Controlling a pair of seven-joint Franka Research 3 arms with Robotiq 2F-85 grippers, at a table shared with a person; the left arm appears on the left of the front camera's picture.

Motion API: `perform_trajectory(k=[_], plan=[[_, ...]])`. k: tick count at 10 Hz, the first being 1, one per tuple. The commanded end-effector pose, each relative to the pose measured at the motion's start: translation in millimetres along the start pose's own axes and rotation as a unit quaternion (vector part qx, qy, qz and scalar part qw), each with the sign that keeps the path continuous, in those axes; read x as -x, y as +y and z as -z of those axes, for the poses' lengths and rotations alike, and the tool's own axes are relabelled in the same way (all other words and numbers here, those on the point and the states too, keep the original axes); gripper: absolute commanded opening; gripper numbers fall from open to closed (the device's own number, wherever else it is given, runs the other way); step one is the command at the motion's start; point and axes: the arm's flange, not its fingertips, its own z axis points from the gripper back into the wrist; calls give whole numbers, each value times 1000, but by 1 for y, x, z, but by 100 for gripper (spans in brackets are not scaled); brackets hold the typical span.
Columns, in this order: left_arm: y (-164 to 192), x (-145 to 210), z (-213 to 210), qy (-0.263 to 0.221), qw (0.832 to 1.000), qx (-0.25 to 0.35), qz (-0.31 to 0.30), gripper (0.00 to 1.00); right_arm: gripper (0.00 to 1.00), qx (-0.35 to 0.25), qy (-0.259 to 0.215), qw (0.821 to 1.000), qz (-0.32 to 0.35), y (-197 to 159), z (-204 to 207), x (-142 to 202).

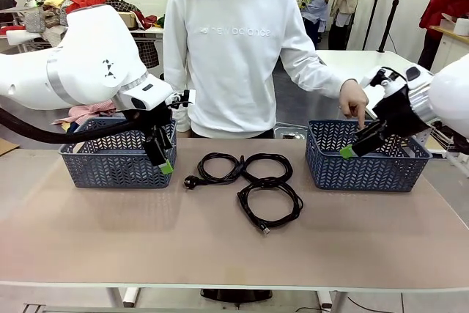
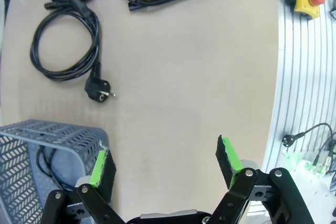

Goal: Organize the cables according to human instructions.
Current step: Pick up a bundle of cables and place it in the basket indicated by the human.

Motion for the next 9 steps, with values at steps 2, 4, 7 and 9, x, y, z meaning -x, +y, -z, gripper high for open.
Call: perform_trajectory(k=[2, 4, 7, 9], plan=[[0, 0, 0, -2, 1000, 1, -2, 100, 100, -3, 65, 998, -6, 17, 20, -42], [0, 0, 0, -2, 1000, 1, -2, 100, 100, 10, 107, 994, -6, 31, 42, -59], [0, 0, 0, -2, 1000, 1, -2, 100, 100, 17, 147, 989, -7, 55, 83, -81], [0, 0, 0, -2, 1000, 1, -2, 100, 100, 24, 169, 985, -10, 68, 104, -90]])
